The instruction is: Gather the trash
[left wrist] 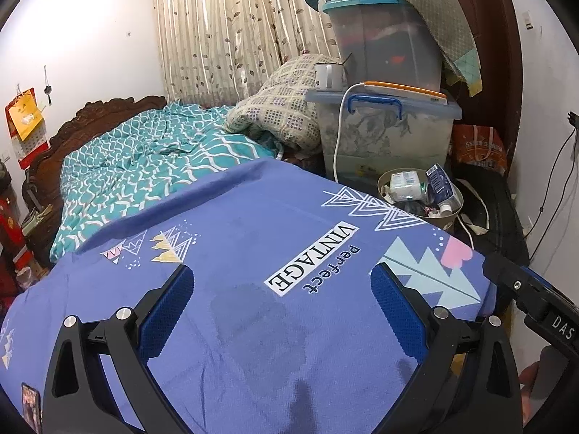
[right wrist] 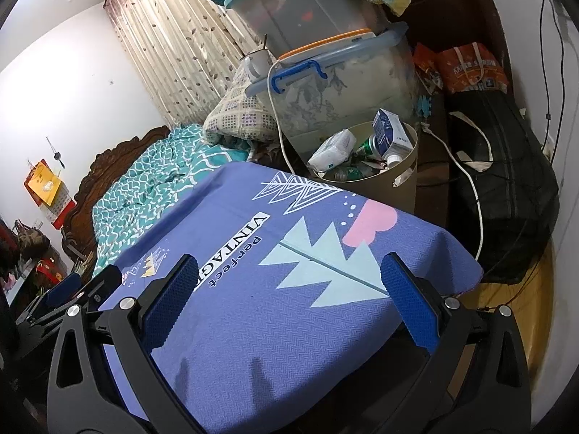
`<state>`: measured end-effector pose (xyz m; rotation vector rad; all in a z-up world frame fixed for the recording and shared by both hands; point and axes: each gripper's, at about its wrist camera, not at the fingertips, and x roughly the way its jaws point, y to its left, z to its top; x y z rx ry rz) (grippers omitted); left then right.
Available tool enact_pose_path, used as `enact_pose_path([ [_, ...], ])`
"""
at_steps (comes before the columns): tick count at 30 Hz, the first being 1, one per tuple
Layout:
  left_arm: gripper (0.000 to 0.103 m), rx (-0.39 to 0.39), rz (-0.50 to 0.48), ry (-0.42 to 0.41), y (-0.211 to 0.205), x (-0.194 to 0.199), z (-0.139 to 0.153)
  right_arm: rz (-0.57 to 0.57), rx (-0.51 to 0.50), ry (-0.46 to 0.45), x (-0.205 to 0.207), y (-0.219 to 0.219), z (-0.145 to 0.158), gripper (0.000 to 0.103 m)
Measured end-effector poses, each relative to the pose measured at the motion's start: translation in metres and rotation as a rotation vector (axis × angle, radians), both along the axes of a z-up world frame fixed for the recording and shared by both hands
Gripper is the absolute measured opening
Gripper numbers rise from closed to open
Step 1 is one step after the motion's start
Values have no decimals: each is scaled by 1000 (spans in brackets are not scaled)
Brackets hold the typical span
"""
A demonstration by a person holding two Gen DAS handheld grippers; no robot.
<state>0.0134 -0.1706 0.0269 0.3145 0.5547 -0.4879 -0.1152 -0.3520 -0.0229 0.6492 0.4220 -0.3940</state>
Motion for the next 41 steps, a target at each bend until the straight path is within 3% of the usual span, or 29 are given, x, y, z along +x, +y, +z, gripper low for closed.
enact_pose_path([
  [41,94,47,-30,-21,-11,-11,-3,-3,3,-5,-3,-1,0,100],
])
